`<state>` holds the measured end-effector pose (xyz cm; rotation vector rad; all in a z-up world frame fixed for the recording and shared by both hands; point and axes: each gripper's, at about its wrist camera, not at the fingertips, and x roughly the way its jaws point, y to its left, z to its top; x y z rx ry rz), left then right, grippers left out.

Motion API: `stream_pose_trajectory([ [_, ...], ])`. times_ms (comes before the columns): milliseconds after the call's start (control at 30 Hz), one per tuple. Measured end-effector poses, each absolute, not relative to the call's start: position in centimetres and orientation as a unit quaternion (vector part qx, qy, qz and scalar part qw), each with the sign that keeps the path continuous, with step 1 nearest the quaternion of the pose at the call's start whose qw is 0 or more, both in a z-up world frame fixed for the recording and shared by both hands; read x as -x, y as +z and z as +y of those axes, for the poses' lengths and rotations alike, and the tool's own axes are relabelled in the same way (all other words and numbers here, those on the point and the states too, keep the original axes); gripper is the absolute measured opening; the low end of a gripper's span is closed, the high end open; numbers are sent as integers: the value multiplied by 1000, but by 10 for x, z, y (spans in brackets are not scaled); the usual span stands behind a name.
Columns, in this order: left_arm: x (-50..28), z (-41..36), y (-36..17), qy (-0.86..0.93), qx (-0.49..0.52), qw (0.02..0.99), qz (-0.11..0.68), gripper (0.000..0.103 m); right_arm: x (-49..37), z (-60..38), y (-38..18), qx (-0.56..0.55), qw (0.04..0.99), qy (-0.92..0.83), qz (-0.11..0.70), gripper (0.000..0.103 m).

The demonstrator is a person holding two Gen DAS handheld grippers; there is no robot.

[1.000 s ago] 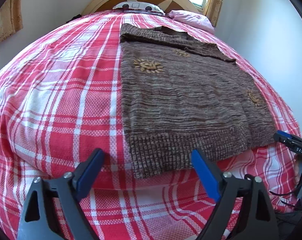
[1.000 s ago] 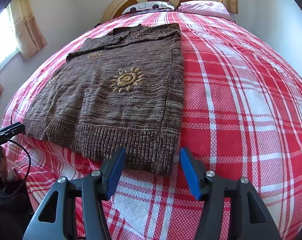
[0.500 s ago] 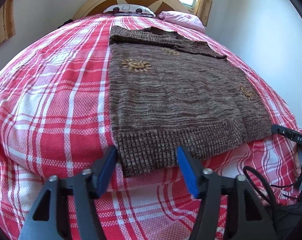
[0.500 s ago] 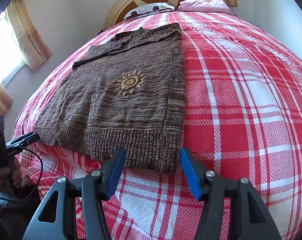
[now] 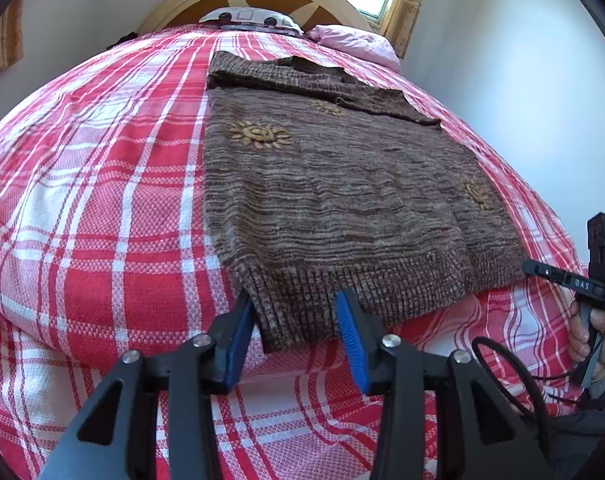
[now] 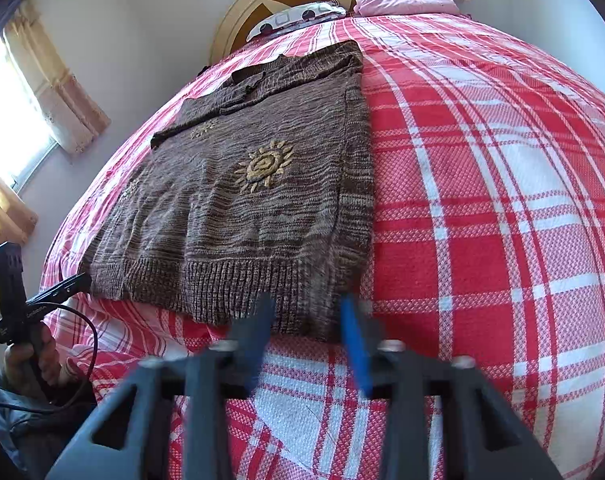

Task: Fold small clothes
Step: 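Close both grippers on the ribbed sweater hem, then lift the hem with both grippers and fold it toward the collar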

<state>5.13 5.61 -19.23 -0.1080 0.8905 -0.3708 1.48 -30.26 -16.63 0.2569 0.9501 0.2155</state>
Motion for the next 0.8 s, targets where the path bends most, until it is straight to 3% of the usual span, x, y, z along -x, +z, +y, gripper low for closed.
stream_pose_trajectory([
  [33,-50,55,-192,-173,36,888,424,12,-15,-303,-167,-129,875,106,454,8],
  [67,-50,55,-191,-172,29,890,421,8,-15,-305,-166,-137,875,106,452,8],
  [800,-76,92,-125,-242,155,900,327,7,-18,-334,-100,-271,886,196,320,7],
])
